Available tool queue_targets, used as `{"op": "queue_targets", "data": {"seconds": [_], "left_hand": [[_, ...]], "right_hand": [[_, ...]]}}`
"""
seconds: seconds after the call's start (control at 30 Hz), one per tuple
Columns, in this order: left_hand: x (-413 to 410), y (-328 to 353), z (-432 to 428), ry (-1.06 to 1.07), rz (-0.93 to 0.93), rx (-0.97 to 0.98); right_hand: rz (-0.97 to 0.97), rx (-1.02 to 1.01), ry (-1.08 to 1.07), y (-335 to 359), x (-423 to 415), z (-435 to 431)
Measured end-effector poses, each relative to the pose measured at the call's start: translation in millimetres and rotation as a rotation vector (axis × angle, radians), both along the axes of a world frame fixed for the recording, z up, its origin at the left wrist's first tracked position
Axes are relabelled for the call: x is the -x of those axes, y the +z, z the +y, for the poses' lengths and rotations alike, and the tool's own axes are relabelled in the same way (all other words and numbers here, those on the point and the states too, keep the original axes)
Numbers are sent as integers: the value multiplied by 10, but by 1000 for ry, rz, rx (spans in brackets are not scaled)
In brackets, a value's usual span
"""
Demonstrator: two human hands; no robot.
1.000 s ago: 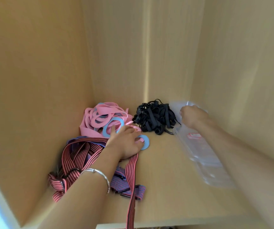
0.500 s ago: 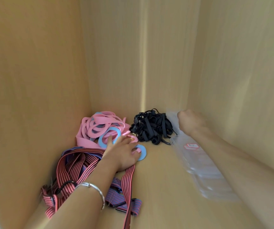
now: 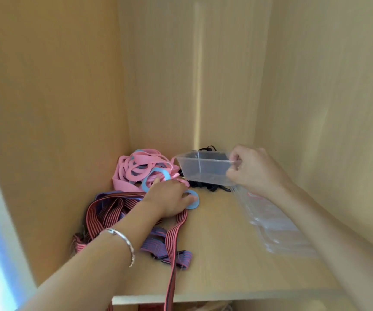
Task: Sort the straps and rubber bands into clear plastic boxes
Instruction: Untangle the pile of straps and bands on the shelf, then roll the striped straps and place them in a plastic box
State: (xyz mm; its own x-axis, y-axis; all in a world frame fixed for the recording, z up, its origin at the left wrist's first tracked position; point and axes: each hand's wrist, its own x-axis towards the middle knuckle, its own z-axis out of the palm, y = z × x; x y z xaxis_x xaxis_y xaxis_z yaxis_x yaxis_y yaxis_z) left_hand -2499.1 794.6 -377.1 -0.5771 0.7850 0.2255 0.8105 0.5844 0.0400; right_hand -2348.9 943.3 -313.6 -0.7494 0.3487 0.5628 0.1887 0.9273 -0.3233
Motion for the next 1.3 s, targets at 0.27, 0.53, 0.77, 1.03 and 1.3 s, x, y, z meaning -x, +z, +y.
{"op": "queue_targets", "data": {"seconds": [0.27, 0.53, 0.77, 1.03, 1.3], "left_hand": [[-831, 82, -439, -69, -94, 222], [-433, 41, -681, 91, -152, 336], [49, 122, -912, 295, 140, 135], [-5, 606, -884, 364, -305, -575], [242, 988, -649, 269, -577, -1153]], "right_hand": [[-40, 120, 25, -115, -195, 31], [-68, 140, 148, -185, -461, -32], [-293, 167, 240, -303, -649, -32], [-444, 145, 239, -349, -436, -95], [-411, 175, 334, -298, -152, -147]]}}
